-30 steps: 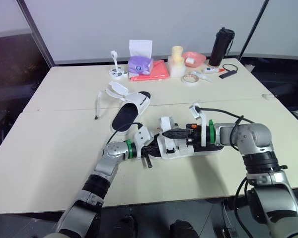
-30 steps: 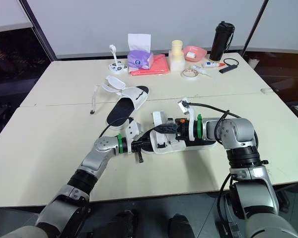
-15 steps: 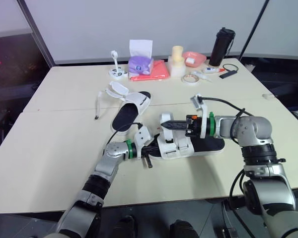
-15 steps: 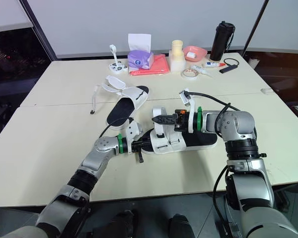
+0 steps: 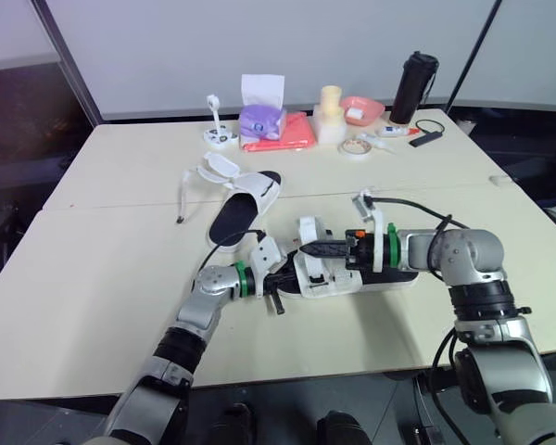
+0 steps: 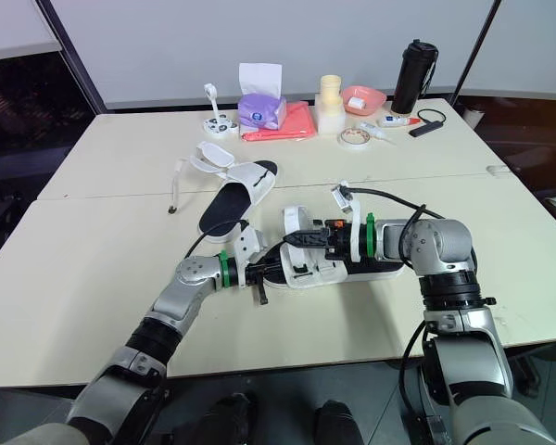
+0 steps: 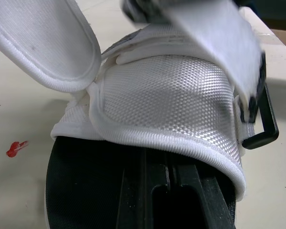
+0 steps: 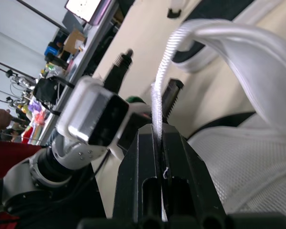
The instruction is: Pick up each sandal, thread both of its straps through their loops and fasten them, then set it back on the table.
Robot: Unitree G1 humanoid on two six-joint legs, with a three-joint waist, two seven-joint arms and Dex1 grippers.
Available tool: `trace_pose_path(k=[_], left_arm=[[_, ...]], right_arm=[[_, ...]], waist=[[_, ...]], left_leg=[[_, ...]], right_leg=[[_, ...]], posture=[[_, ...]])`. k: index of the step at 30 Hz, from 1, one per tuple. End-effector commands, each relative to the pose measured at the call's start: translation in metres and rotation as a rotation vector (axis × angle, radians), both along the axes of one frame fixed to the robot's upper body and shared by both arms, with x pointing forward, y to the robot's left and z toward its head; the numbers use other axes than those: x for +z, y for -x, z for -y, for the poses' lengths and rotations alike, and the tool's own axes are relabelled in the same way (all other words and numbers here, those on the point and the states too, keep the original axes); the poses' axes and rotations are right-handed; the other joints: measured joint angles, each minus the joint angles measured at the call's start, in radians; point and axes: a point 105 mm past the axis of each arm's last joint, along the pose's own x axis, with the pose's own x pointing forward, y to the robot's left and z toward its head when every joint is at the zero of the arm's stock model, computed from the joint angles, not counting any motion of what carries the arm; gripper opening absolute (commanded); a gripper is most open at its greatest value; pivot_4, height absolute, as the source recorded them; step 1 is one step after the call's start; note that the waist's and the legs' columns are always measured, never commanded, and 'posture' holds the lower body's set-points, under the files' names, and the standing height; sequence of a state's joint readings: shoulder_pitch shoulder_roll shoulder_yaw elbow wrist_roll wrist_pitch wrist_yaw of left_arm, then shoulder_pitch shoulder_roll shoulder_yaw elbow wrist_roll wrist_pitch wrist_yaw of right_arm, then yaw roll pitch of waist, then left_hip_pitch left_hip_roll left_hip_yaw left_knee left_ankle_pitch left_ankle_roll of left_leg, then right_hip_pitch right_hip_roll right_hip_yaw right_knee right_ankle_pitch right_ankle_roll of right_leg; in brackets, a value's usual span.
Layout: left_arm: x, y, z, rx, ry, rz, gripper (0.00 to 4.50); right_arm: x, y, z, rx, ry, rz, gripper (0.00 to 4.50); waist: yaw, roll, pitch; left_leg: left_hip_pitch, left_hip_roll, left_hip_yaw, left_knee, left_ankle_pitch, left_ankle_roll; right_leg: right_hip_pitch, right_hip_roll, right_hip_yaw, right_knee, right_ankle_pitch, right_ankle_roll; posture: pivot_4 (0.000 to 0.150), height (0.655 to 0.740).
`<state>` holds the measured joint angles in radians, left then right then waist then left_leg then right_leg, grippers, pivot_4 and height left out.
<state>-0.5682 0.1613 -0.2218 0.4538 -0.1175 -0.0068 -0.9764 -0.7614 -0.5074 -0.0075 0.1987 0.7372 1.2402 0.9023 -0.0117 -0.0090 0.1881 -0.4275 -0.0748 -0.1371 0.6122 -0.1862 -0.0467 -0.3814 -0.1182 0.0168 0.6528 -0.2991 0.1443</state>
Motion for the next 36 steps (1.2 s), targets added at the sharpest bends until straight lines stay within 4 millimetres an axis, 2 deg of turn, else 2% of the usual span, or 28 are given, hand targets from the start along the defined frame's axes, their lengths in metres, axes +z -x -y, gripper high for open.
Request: trace_pose_path(k=[1,9,14,25,31,36], left_arm=[[-0.010,0.005,0.004,-0.011,-0.026,-0.027,0.00],[-0.010,0.006,0.003,-0.009,-0.025,-0.029,0.00],[-0.010,0.006,0.003,-0.007,-0.024,-0.027,0.00],[-0.010,0.006,0.004,-0.007,-0.021,-0.028,0.00],[-0.011,0.007,0.003,-0.006,-0.022,-0.027,0.00],[-0.011,0.007,0.005,-0.009,-0.020,-0.027,0.00]], right_arm=[[0.000,0.003,0.000,0.024,0.017,0.039,0.05],[0.001,0.001,0.004,0.041,0.048,0.121,0.05],[-0.002,0.000,0.007,0.072,0.128,0.209,0.05],[-0.003,0.000,-0.003,0.145,0.277,0.405,0.05],[-0.013,0.016,-0.002,0.258,0.403,0.486,0.05],[-0.031,0.029,0.004,0.327,0.523,0.532,0.05]], waist=[[0.000,0.000,0.000],[0.000,0.000,0.000],[0.000,0.000,0.000],[-0.001,0.000,0.000],[0.001,0.000,0.000],[0.001,0.000,0.000]], left_leg=[[0.000,0.000,0.000,0.000,0.000,0.000],[0.000,0.000,0.000,0.000,0.000,0.000],[0.000,0.000,0.000,0.000,0.000,0.000],[0.000,0.000,0.000,0.000,0.000,0.000],[0.000,0.000,0.000,0.000,0.000,0.000],[0.000,0.000,0.000,0.000,0.000,0.000]], right_leg=[[0.000,0.000,0.000,0.000,0.000,0.000],[0.000,0.000,0.000,0.000,0.000,0.000],[0.000,0.000,0.000,0.000,0.000,0.000],[0.000,0.000,0.000,0.000,0.000,0.000],[0.000,0.000,0.000,0.000,0.000,0.000],[0.001,0.000,-0.001,-0.001,0.000,0.000]], posture=[[0.150,0.7400],[0.150,0.7400],[0.150,0.7400],[0.150,0.7400],[0.150,0.7400],[0.150,0.7400]])
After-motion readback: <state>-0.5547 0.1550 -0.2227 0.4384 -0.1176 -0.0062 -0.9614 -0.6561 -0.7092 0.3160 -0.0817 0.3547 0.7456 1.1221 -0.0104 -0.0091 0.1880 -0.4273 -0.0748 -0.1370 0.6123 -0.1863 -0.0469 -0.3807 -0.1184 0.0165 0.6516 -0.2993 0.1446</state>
